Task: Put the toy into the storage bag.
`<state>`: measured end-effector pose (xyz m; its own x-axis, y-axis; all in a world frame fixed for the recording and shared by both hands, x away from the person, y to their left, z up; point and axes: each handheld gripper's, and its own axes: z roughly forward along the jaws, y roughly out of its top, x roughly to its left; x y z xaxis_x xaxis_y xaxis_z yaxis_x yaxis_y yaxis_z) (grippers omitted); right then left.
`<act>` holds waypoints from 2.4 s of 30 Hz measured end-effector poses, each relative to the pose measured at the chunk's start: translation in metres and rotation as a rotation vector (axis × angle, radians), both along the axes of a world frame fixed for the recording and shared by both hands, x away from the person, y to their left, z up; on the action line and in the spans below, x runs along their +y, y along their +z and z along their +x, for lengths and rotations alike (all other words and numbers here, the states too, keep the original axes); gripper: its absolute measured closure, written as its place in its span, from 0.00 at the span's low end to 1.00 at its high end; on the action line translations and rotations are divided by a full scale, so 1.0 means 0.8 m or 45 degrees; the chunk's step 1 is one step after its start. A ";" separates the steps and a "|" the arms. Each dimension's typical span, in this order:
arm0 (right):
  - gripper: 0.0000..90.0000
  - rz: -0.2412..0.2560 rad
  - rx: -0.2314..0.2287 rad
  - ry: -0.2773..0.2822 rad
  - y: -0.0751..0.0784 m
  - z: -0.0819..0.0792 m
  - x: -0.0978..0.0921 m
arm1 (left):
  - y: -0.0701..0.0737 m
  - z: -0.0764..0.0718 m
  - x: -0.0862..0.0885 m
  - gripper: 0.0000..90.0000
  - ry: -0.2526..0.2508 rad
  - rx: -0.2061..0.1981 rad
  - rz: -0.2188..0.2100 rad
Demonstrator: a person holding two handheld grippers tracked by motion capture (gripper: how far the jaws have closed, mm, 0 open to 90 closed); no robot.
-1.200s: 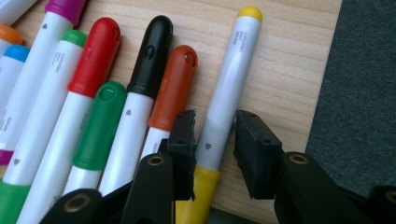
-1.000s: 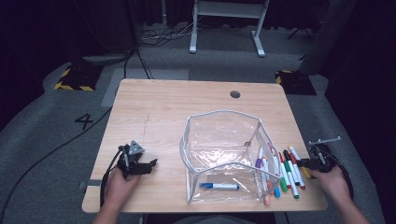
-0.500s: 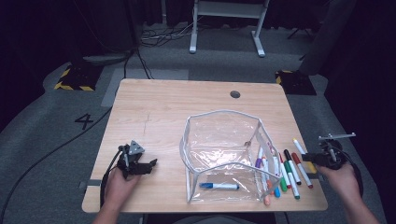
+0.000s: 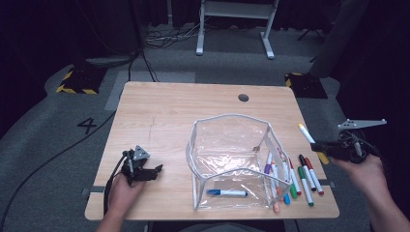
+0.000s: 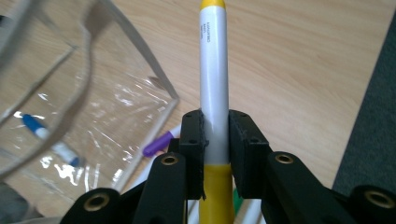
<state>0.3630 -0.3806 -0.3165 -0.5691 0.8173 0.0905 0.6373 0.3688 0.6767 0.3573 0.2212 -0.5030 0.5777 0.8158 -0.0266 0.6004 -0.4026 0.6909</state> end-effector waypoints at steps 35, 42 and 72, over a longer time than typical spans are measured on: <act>0.85 -0.070 -0.022 0.733 0.071 0.012 0.221 | 0.000 -0.002 -0.001 0.25 0.018 -0.006 -0.005; 0.85 -0.155 0.097 0.823 0.047 0.015 0.249 | 0.000 -0.002 -0.001 0.25 0.020 -0.004 -0.005; 0.85 -0.435 0.467 0.947 -0.058 0.027 0.326 | 0.000 -0.002 -0.001 0.25 0.019 -0.006 -0.005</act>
<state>0.3849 -0.1202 -0.3631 -0.9454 0.2641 0.1907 0.3076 0.9167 0.2552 0.3557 0.2201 -0.5033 0.5659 0.8240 -0.0271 0.6031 -0.3913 0.6951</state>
